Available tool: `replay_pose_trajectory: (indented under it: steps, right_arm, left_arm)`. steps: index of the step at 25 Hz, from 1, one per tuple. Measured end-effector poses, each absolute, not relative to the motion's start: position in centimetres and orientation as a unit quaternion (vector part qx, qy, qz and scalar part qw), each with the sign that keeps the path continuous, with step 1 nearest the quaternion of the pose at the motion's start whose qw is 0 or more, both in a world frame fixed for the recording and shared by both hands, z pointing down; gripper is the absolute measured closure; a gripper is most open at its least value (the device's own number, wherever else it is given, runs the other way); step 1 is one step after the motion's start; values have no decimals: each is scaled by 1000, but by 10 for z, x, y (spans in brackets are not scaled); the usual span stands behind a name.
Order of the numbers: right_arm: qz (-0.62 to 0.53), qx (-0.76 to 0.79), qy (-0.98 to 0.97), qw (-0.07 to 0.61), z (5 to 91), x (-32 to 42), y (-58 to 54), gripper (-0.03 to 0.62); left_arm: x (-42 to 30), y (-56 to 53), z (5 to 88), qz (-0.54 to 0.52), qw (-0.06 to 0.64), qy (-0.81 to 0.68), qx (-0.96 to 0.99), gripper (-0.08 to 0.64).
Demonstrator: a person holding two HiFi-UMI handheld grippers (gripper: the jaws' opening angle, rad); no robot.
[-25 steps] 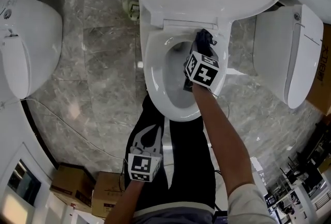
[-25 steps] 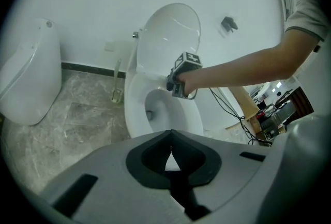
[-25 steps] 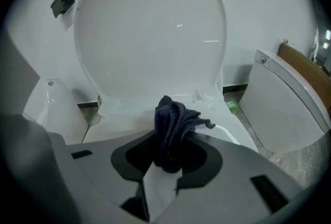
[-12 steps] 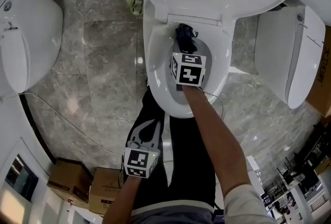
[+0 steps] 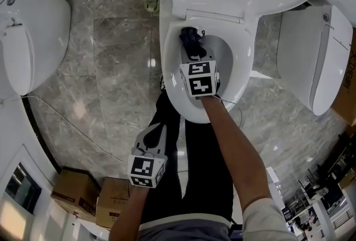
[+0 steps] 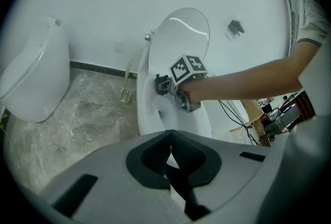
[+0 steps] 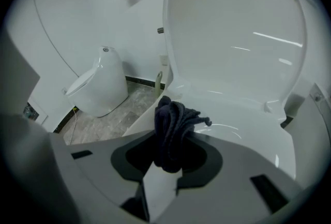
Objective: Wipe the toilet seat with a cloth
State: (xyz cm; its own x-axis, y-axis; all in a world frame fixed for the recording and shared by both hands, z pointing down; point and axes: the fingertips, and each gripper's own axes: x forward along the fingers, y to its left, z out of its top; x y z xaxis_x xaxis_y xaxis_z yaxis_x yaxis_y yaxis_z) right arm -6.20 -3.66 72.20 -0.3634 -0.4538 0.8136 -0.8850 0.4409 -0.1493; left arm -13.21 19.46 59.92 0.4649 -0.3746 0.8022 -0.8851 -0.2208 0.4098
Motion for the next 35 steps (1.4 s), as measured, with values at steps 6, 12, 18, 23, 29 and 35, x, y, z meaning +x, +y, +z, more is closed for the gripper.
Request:
replay_pose_trajectory:
  steps: [6, 12, 18, 23, 29, 35]
  right_arm:
    - [281, 391, -792, 376, 720, -78, -15, 490]
    - [268, 343, -809, 395, 719, -88, 13, 489]
    - [275, 315, -816, 400, 716, -94, 39, 491]
    - [296, 297, -816, 399, 713, -94, 73, 489]
    - [338, 296, -804, 388, 711, -89, 114, 491]
    - [370, 287, -796, 383, 707, -82, 148, 489]
  left_arm:
    - [-141, 191, 591, 305, 413, -428, 744, 552]
    - [-157, 190, 589, 311, 404, -440, 739, 551]
    - [-168, 181, 588, 327, 385, -446, 739, 552]
    - [-170, 168, 586, 332, 374, -448, 741, 551]
    - [-165, 142, 573, 312, 370, -465, 742, 551]
    - [-145, 137, 571, 321, 360, -443, 756, 551]
